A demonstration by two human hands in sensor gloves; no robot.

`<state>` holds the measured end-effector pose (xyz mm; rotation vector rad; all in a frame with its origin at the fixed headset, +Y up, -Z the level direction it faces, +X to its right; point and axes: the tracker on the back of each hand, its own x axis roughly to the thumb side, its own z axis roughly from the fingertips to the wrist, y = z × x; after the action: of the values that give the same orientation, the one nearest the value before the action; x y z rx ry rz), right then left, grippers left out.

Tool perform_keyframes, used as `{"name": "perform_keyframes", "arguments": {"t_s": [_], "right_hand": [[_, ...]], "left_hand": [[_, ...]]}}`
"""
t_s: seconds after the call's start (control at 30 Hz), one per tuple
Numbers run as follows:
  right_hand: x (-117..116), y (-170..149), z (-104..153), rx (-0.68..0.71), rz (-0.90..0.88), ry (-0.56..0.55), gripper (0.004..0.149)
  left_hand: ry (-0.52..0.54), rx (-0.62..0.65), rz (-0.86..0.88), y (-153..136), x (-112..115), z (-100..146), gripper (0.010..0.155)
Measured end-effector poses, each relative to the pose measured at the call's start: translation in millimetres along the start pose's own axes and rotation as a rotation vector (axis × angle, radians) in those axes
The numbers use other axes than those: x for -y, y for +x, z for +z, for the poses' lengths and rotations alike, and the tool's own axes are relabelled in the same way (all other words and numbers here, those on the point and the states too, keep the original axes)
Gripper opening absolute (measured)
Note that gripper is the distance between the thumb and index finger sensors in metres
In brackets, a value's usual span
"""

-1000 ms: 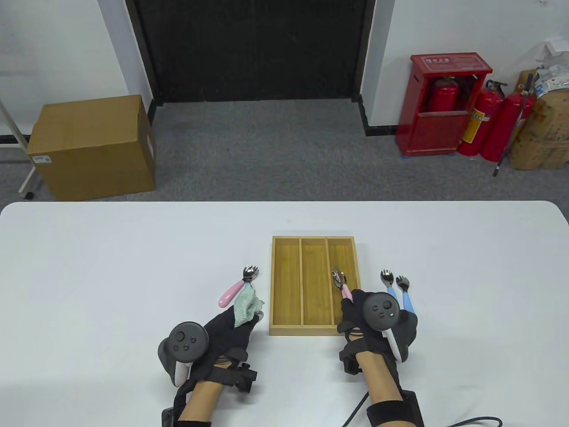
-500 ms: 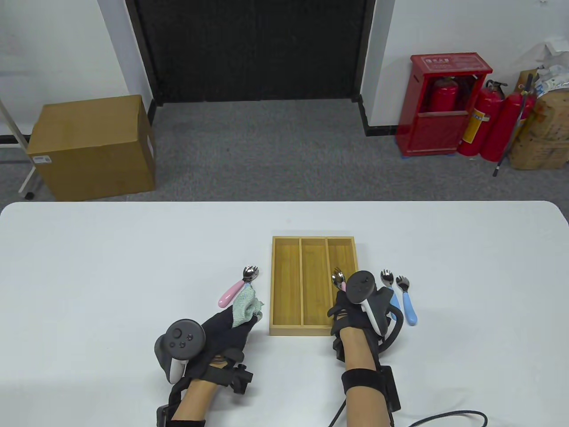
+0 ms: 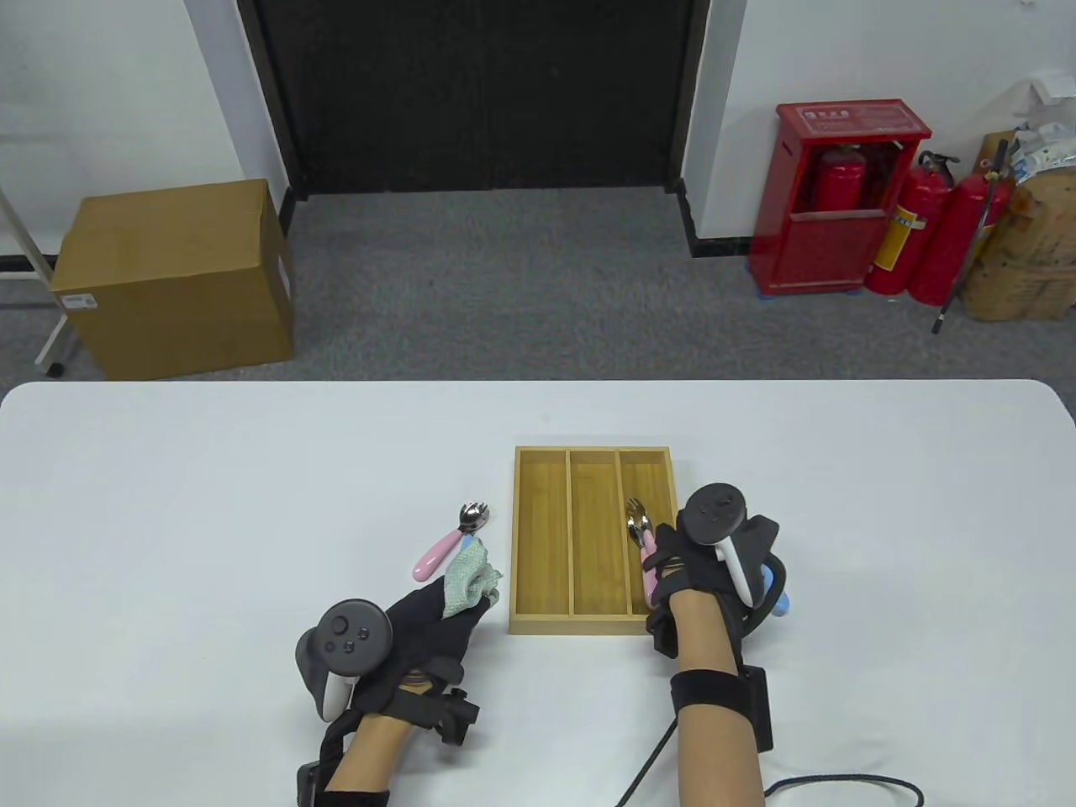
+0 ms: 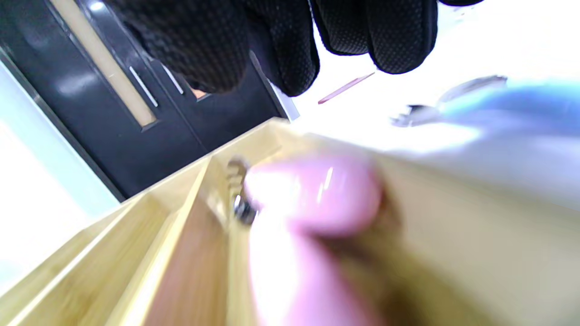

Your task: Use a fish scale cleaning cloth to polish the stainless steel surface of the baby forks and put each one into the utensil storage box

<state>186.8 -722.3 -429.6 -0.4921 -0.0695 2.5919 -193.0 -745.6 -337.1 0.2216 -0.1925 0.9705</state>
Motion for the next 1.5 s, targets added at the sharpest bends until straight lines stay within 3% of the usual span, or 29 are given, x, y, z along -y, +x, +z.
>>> {"name": "perform_keyframes", "arguments": {"t_s": [0.13,0.27,0.53,0.97,1.27,1.5], "right_hand": [[27,-22,-6,-0.052,0.072,-0.047,0.049],[36,-51,-12,-0.136,0.152,-0.030,0.050],[21,-94,-23,-0.254,0.154,0.078,0.054],[0,-110,-30,-0.286,0.153,0.110,0.052],[16,-117,-24,-0.232,0.030,0.022,0.043],[33,-72,4,0.109,-0.157,-0.097,0.038]], "left_hand": [[0.003,0.000,-0.002,-1,-1,0,0.046],[-0.006,0.006,-0.011,0,1,0,0.047],[-0.025,0.008,-0.004,0,4,-1,0.047],[-0.015,0.002,-0.005,-3,-1,1,0.049],[-0.032,-0.024,0.051,-9,-2,0,0.049],[-0.074,-0.046,0.268,-12,1,-1,0.052]]}}
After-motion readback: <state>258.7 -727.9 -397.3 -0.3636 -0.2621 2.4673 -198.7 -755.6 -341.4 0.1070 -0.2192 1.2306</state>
